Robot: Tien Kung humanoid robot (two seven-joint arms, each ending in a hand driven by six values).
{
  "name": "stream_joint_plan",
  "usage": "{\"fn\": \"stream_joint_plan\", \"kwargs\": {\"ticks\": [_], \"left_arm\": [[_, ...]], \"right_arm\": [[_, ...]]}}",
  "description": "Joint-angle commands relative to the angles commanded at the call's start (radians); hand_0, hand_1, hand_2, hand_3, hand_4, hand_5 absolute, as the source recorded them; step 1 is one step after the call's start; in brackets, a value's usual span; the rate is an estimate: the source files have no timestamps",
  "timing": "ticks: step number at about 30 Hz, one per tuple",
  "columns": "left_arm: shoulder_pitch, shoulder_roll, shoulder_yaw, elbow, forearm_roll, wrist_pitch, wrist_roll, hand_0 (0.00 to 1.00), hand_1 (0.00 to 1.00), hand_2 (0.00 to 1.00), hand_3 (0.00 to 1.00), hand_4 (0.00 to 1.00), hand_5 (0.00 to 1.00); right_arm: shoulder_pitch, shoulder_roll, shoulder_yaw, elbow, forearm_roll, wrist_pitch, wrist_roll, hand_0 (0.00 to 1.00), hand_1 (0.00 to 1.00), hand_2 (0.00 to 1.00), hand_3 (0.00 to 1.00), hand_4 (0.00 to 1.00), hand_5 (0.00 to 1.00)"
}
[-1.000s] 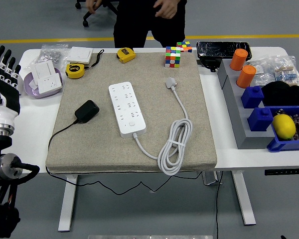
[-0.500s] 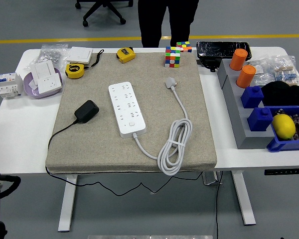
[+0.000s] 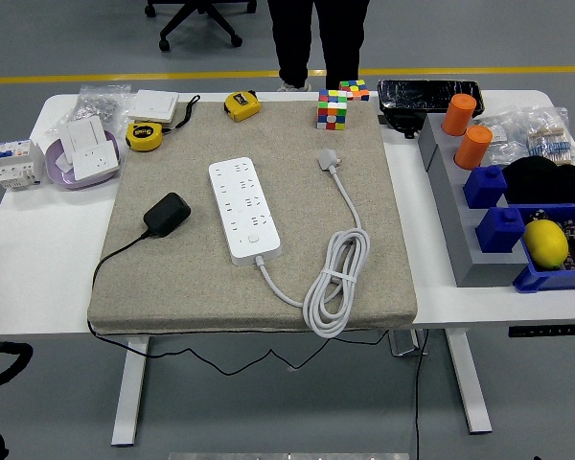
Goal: Pick up the plug,place it near the board,insert it into the board,press the button
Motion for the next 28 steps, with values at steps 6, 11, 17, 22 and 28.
{"fn": "stream_joint_plan", "kwargs": {"ticks": [6, 11, 17, 22, 28], "left_arm": [[0.001, 0.0, 0.018, 0.005, 0.004, -0.005, 0.006, 0.752, 0.708, 0.662, 0.718, 0.998, 0.998], [-0.002, 0.0, 0.022, 0.007, 0.007, -0.004, 0.01, 0.748, 0.702, 0.658, 0.712, 0.998, 0.998], [-0.003, 0.0, 0.022, 0.008, 0.022, -0.001, 0.016, 0.743, 0.698, 0.657, 0.709, 0.998, 0.998], [-0.003, 0.0, 0.025, 0.007, 0.024, 0.0, 0.018, 0.739, 0.697, 0.655, 0.707, 0.998, 0.998], [-0.004, 0.0, 0.027, 0.008, 0.025, 0.0, 0.02, 0.739, 0.697, 0.655, 0.707, 0.998, 0.998]], "right_arm": [[-0.003, 0.001, 0.001, 0.0, -0.004, 0.001, -0.001, 0.949, 0.836, 0.783, 0.797, 0.998, 0.998], [-0.002, 0.001, 0.004, 0.0, -0.006, 0.001, -0.001, 0.946, 0.835, 0.782, 0.797, 0.998, 0.998], [-0.002, 0.002, 0.006, 0.0, -0.008, 0.001, -0.001, 0.944, 0.834, 0.783, 0.797, 0.998, 0.998], [-0.001, 0.002, 0.006, 0.0, -0.006, 0.0, 0.0, 0.943, 0.832, 0.782, 0.797, 0.998, 0.998], [0.0, 0.002, 0.007, 0.0, -0.006, 0.0, -0.001, 0.943, 0.832, 0.782, 0.797, 0.998, 0.998]]}}
